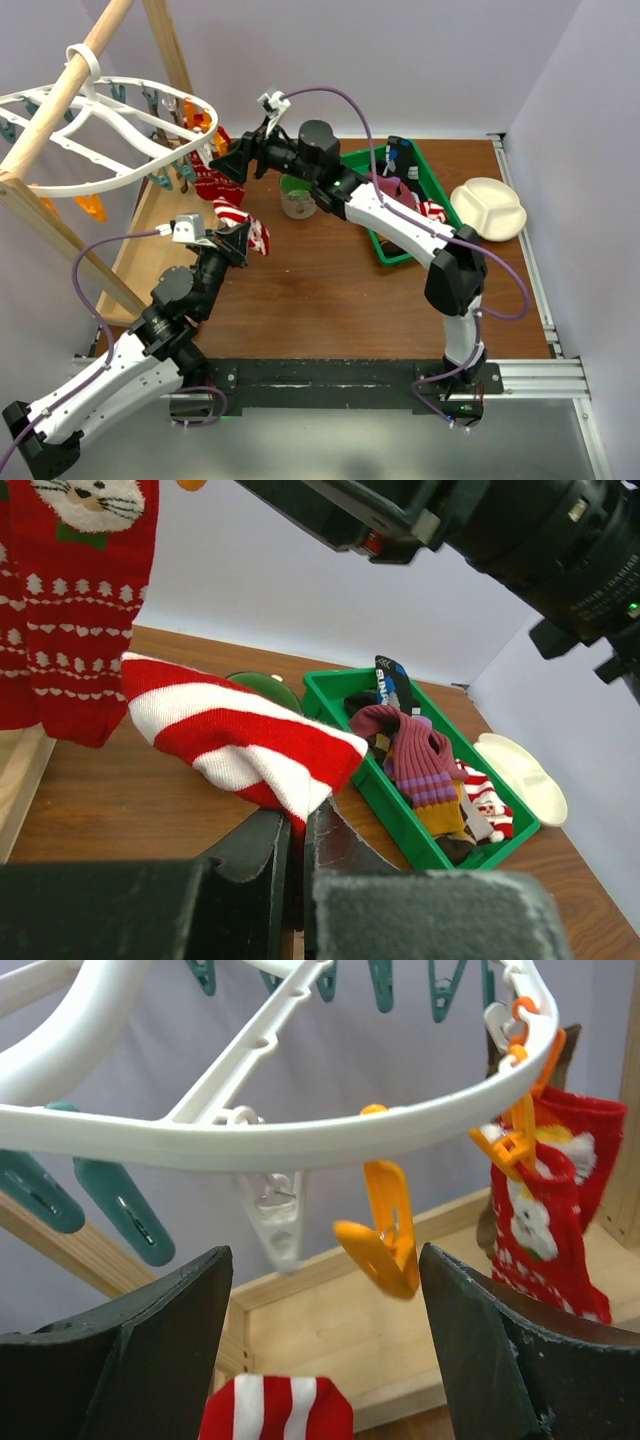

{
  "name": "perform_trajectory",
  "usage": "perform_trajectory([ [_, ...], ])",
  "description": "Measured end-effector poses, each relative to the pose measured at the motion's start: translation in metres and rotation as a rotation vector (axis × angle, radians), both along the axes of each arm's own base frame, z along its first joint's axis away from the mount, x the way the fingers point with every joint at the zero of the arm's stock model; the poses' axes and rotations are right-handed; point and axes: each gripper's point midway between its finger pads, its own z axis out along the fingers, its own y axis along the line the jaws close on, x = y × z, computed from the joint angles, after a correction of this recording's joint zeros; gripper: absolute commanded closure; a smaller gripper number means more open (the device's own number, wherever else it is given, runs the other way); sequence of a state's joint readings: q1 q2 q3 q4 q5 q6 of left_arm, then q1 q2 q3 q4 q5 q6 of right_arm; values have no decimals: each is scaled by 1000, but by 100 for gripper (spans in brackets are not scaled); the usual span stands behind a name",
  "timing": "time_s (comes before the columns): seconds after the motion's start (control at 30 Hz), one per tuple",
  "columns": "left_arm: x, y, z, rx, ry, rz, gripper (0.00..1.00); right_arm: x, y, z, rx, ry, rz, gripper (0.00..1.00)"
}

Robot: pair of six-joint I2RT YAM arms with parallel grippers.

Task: Remove the socks clipped to the hanger
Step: Remove the sock from the hanger, then place the sock in the bin.

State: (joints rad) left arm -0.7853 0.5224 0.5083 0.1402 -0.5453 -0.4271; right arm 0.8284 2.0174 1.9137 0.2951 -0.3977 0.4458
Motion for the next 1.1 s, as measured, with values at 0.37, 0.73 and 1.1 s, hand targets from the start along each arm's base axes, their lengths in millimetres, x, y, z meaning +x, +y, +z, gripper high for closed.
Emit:
perform_trajectory([
  [0.37,4,-19,-9,30,20,-65,100,-17,-70,7,-21,31,-211,10],
  [0.73,14,-119,-50,169,114,-268,100,-30,-199,-13,-85,116,-609,8],
  [1.1,69,-276,-47,148,71,-487,100,-79,-337,48,74,66,-959,7],
])
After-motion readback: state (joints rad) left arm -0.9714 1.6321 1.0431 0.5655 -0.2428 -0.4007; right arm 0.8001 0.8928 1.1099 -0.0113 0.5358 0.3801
